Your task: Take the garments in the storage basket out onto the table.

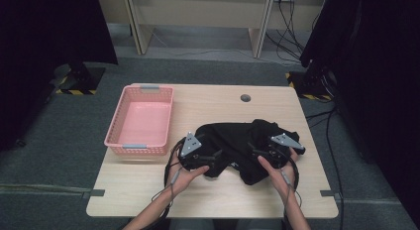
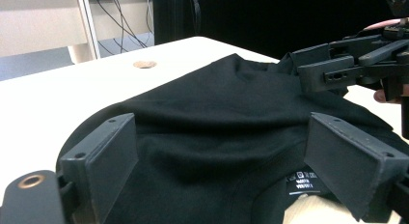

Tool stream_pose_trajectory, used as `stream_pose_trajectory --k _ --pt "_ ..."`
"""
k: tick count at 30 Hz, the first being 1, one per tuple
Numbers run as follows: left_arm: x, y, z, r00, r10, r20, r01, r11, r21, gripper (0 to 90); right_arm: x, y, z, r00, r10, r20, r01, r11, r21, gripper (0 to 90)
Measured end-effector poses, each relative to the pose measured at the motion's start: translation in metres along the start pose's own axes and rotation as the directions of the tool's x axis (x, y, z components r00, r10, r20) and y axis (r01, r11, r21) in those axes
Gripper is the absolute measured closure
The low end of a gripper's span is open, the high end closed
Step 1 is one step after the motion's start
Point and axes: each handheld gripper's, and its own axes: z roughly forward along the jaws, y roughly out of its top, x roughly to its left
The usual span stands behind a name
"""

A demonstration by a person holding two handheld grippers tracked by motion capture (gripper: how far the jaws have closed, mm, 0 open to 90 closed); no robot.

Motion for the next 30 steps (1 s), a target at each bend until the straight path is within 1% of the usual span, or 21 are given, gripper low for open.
stream_pose_trajectory --k 10,15,29,30 --pt "0.005 -0.003 -0.019 0.9999 -0.014 -0.008 0.014 0.9998 -0.016 11.2 0.002 0.001 -0.003 0.9999 -0.007 -0.008 0.007 1.0 -0.003 8.5" --pt "0.007 -0.004 -0.03 0.9997 -0.011 -0.023 0.01 0.9995 -0.031 11.3 0.003 0.001 -0.006 0.9998 -0.013 -0.012 0.013 0.9999 -0.003 8.4" --pt "0.016 -0.014 -0.057 0.9981 -0.031 -0.053 0.029 0.9986 -0.045 11.3 0.004 0.004 -0.015 0.9989 -0.03 -0.036 0.03 0.9996 -0.002 8.1" --pt "0.017 -0.016 -0.061 0.9975 -0.035 -0.061 0.032 0.9982 -0.051 11.3 0.004 0.004 -0.015 0.9988 -0.031 -0.037 0.031 0.9995 -0.001 8.1"
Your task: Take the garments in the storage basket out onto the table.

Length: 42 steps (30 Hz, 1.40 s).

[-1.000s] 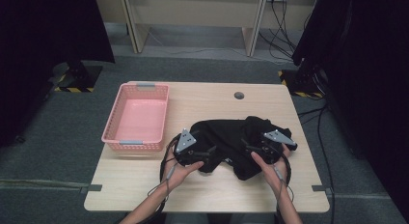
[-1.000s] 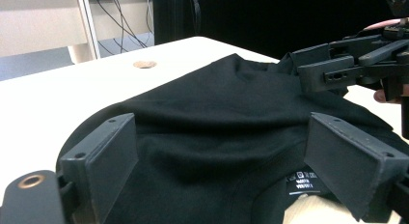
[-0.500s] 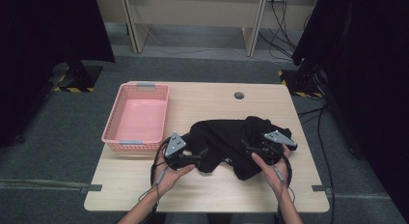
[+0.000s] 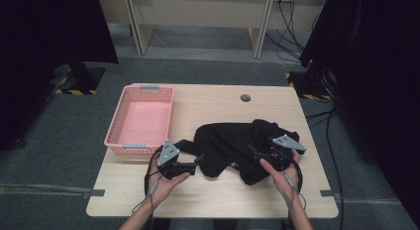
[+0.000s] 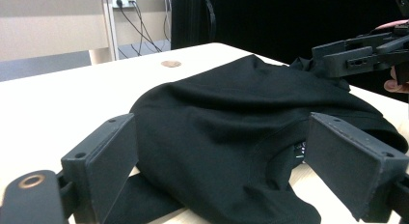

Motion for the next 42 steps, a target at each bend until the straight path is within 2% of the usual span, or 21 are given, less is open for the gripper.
stream_pose_trajectory --k 16,24,25,27,28,31,42 --pt "0.007 -0.005 -0.021 0.9995 -0.019 -0.026 0.019 0.9996 -0.023 11.3 0.001 -0.002 -0.007 0.9998 -0.011 -0.018 0.011 0.9999 0.003 8.0" --pt "0.012 -0.007 -0.037 0.9983 -0.026 -0.053 0.024 0.9988 -0.043 11.3 -0.001 -0.003 -0.013 0.9997 -0.015 -0.019 0.015 0.9999 0.002 7.8" --pt "0.015 -0.009 -0.043 0.9976 -0.029 -0.063 0.026 0.9985 -0.049 11.3 -0.002 -0.004 -0.017 0.9996 -0.019 -0.019 0.019 0.9998 0.002 7.8" --pt "0.015 -0.009 -0.043 0.9976 -0.029 -0.063 0.026 0.9985 -0.049 11.3 -0.004 -0.005 -0.021 0.9997 -0.019 -0.016 0.019 0.9998 -0.002 7.5" --pt "0.017 -0.01 -0.05 0.9965 -0.036 -0.075 0.031 0.9977 -0.06 11.3 -0.004 -0.005 -0.021 0.9997 -0.019 -0.016 0.019 0.9998 -0.002 7.5" --pt "0.019 -0.011 -0.054 0.9959 -0.039 -0.082 0.033 0.9974 -0.065 11.3 -0.007 -0.007 -0.027 0.9997 -0.021 -0.01 0.021 0.9997 -0.008 7.4" --pt "0.03 -0.022 -0.083 0.9893 -0.062 -0.132 0.05 0.9945 -0.092 11.2 -0.019 -0.014 -0.05 0.9995 -0.017 0.027 0.017 0.9993 -0.032 7.5"
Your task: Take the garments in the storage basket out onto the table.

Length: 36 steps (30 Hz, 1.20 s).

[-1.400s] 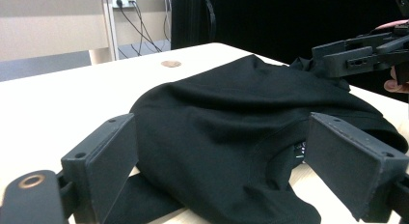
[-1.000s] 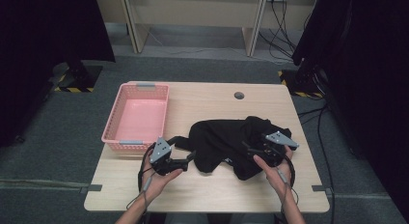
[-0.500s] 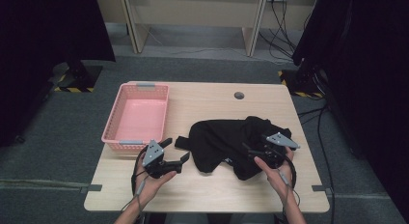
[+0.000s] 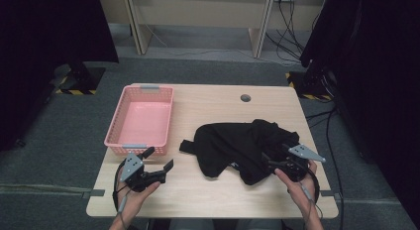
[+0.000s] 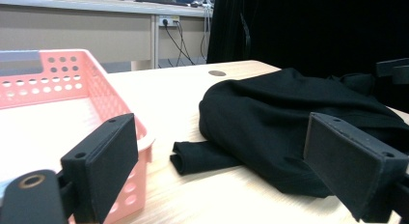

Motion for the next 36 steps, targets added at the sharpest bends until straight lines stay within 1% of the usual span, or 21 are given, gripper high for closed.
stream_pose_trajectory --k 9,16,21,30,31,36 --pt "0.007 -0.01 -0.018 0.9998 0.002 -0.02 -0.003 0.9998 -0.02 11.0 -0.012 -0.007 -0.019 0.9991 0.008 0.042 -0.007 0.9997 -0.024 7.4" --pt "0.011 -0.017 -0.027 0.9997 0.005 -0.025 -0.005 0.9999 -0.013 11.1 -0.022 -0.017 -0.032 0.9969 0.028 0.074 -0.025 0.9987 -0.045 7.4" --pt "0.013 -0.02 -0.031 0.9995 0.002 -0.03 -0.003 0.9998 -0.022 11.1 -0.029 -0.024 -0.038 0.9952 0.036 0.091 -0.032 0.9984 -0.047 7.4" --pt "0.017 -0.027 -0.031 0.9988 0.008 -0.048 -0.008 0.9999 -0.012 11.1 -0.035 -0.04 -0.042 0.9926 0.044 0.113 -0.038 0.998 -0.05 7.3" --pt "0.018 -0.027 -0.031 0.9986 0.017 -0.051 -0.018 0.9998 -0.007 11.1 -0.036 -0.041 -0.042 0.9922 0.046 0.116 -0.04 0.998 -0.049 7.3" --pt "0.02 -0.032 -0.028 0.9974 0.03 -0.065 -0.03 0.9995 0.004 11.2 -0.039 -0.05 -0.041 0.9899 0.05 0.133 -0.043 0.9977 -0.052 7.3"
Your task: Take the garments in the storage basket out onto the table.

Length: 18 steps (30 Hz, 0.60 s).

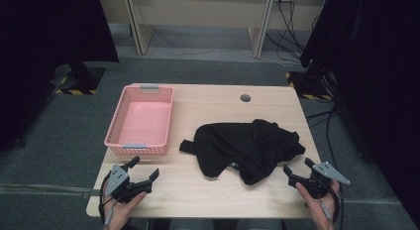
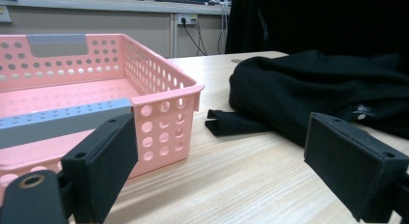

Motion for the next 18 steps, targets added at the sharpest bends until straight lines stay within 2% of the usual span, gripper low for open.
stream_pose_trajectory --k 10,18 --pt "0.003 -0.009 0.005 0.9998 0.007 -0.016 -0.006 0.9999 0.015 11.2 -0.004 -0.019 0.007 0.9994 -0.002 0.034 0.002 1.0 -0.002 7.4" --pt "0.001 -0.009 0.005 0.9995 0.017 -0.028 -0.016 0.9997 0.016 10.8 -0.003 -0.02 0.006 0.9995 -0.009 0.03 0.009 0.9998 -0.02 6.5"
